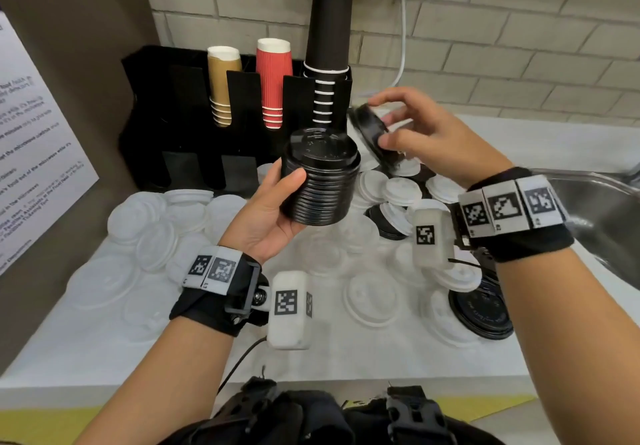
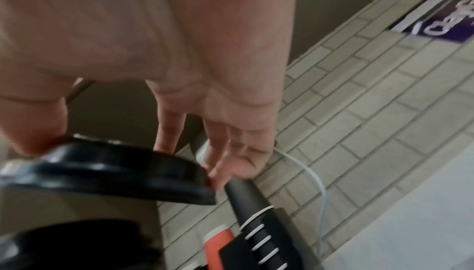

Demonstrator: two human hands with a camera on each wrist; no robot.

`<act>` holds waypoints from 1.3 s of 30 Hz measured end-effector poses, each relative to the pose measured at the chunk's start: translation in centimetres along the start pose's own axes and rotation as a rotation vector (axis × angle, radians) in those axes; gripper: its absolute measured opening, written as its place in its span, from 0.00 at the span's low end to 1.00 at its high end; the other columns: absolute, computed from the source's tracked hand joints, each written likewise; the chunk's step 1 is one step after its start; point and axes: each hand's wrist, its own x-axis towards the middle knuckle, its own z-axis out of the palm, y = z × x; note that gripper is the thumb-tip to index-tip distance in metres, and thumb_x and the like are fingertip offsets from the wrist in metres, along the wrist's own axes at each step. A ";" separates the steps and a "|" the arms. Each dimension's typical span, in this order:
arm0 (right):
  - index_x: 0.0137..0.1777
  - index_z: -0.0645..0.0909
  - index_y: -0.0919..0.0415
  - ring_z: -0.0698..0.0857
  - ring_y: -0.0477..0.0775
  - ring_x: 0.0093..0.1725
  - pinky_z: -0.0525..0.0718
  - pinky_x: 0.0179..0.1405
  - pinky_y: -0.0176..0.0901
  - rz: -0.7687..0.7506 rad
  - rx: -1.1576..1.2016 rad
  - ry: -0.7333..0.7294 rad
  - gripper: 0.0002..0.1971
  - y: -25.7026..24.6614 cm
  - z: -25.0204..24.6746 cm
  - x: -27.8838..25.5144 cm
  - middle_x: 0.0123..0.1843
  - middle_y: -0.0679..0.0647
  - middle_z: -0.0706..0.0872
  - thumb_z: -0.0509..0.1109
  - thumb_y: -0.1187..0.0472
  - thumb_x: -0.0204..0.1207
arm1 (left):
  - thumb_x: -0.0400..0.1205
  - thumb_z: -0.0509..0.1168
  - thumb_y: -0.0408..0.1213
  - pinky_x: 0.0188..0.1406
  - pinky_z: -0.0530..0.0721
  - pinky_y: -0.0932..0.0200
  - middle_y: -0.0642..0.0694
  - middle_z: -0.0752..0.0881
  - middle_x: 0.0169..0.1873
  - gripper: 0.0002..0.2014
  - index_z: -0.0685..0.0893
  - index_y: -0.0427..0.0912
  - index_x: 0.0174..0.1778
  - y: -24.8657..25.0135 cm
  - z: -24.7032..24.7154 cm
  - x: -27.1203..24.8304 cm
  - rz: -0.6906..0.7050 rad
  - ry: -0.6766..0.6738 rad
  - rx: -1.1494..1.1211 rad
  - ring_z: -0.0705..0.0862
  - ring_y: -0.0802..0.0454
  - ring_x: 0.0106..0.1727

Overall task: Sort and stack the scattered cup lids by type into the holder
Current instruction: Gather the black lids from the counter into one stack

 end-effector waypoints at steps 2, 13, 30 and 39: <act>0.61 0.81 0.43 0.81 0.45 0.44 0.81 0.45 0.31 -0.064 -0.040 -0.022 0.18 -0.9 0.9 0.3 0.55 0.55 0.83 0.72 0.53 0.69 | 0.77 0.65 0.38 0.54 0.88 0.52 0.47 0.87 0.60 0.21 0.78 0.49 0.68 -0.4 0.3 0.0 -0.014 -0.014 0.024 0.86 0.50 0.61; 0.60 0.82 0.45 0.80 0.39 0.49 0.72 0.37 0.17 -0.113 -0.207 -0.162 0.19 -2.0 1.9 1.0 0.57 0.49 0.84 0.74 0.61 0.71 | 0.75 0.67 0.36 0.47 0.89 0.53 0.45 0.87 0.60 0.25 0.78 0.50 0.69 -1.5 1.6 0.1 -0.048 -0.003 0.032 0.88 0.49 0.58; 0.67 0.76 0.43 0.74 0.22 0.56 0.72 0.46 0.14 -0.114 -0.240 -0.085 0.22 -0.8 0.2 -1.1 0.59 0.32 0.76 0.75 0.50 0.73 | 0.74 0.70 0.40 0.50 0.88 0.55 0.47 0.88 0.60 0.27 0.77 0.49 0.71 -2.4 2.1 0.9 -0.030 -0.003 0.002 0.87 0.50 0.61; 0.47 0.74 0.53 0.82 0.50 0.44 0.80 0.43 0.43 0.565 -0.920 -0.523 0.25 4.8 -3.9 -7.2 0.46 0.49 0.83 0.77 0.36 0.62 | 0.74 0.71 0.38 0.48 0.88 0.55 0.49 0.90 0.58 0.21 0.80 0.50 0.64 -2.6 1.7 2.0 0.022 -0.001 -0.031 0.88 0.50 0.61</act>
